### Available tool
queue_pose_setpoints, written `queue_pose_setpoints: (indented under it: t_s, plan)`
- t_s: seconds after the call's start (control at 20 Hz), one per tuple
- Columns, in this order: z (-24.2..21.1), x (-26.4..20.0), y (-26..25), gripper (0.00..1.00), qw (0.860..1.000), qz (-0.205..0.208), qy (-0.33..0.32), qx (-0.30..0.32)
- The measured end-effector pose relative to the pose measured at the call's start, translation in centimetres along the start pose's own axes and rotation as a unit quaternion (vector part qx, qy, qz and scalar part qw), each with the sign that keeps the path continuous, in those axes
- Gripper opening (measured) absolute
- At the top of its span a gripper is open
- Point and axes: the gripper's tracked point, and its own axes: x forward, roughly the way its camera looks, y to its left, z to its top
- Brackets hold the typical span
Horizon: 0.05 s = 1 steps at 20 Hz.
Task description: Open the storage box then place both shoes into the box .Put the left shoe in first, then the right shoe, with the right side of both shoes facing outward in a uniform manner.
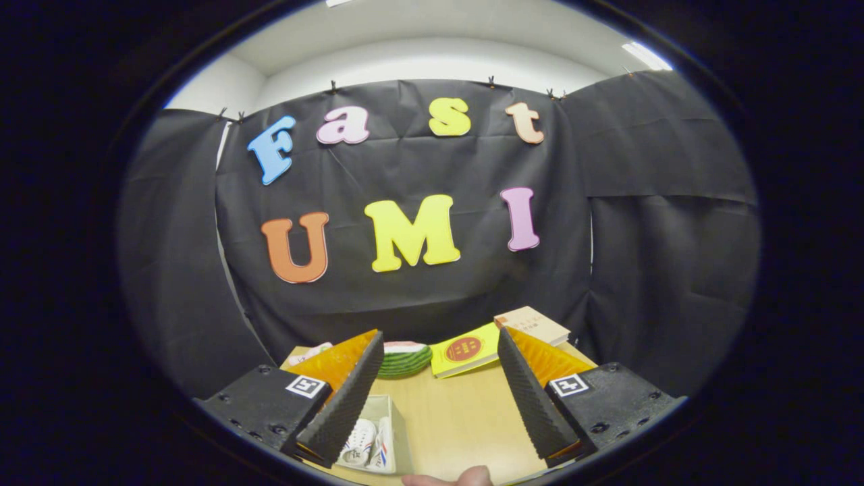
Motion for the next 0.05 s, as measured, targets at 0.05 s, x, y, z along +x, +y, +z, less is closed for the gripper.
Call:
queue_pose_setpoints:
  t_s: [0.05]
  plan:
    - [0.19,0.01,-0.06,1.0,1.0,-0.001,-0.004,0.002]
